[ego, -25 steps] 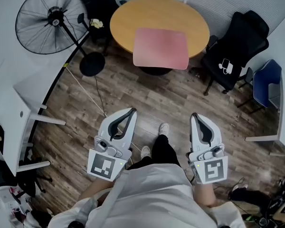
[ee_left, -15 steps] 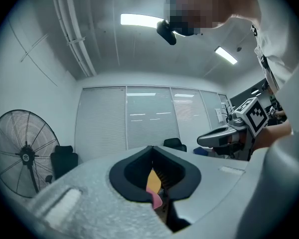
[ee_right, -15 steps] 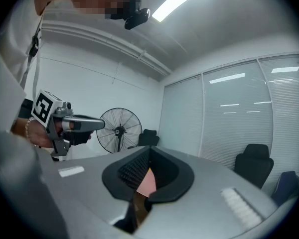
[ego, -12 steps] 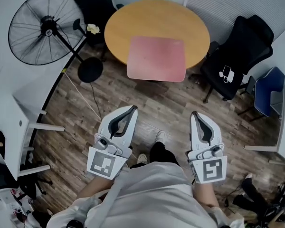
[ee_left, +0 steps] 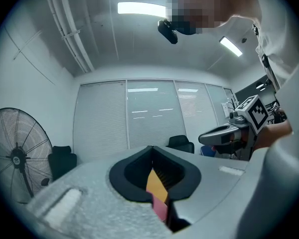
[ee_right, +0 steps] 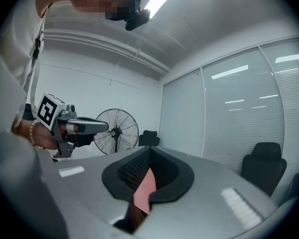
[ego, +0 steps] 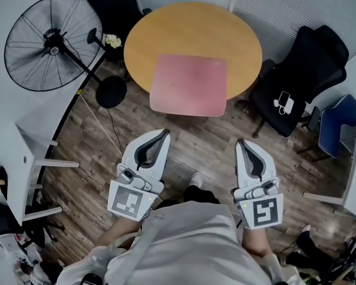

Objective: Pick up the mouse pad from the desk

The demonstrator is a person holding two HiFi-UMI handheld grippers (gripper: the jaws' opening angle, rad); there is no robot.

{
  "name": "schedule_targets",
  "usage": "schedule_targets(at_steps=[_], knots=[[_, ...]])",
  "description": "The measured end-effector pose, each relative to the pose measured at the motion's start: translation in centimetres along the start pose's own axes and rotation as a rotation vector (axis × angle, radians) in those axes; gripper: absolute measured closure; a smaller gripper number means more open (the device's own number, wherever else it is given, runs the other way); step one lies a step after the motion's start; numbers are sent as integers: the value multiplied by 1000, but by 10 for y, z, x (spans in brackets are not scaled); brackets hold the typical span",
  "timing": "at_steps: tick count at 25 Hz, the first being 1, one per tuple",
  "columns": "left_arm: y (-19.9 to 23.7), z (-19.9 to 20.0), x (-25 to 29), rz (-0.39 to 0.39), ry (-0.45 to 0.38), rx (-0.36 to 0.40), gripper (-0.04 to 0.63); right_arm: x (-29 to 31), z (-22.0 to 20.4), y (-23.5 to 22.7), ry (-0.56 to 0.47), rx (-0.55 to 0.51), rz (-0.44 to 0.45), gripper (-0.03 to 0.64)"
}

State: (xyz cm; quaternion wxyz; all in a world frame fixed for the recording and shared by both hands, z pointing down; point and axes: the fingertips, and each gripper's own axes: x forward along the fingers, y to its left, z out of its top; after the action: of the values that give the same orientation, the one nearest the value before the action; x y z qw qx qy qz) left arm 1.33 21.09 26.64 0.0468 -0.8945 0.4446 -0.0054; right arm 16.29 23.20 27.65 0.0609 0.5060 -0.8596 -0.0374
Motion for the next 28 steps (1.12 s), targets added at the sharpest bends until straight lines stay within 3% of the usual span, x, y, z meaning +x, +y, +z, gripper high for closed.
schedule_targets(at_steps=[6,13,17,21,28], knots=[[1,-4,37,13,1,-3,589,20,-6,-35,0,13,9,612],[21,-17,54,32,16,-13,589,46,-14,-41,16,9,35,613],[42,-31,63,60,26,-90,589,68,-14,-41,16,9,33,614],[62,-30,80,40,10,-19,589,93,-19,-49,35,-27,31,612],[111,-40,110,30,9,-29,589,151,-17,-52,31,-9,27,614]])
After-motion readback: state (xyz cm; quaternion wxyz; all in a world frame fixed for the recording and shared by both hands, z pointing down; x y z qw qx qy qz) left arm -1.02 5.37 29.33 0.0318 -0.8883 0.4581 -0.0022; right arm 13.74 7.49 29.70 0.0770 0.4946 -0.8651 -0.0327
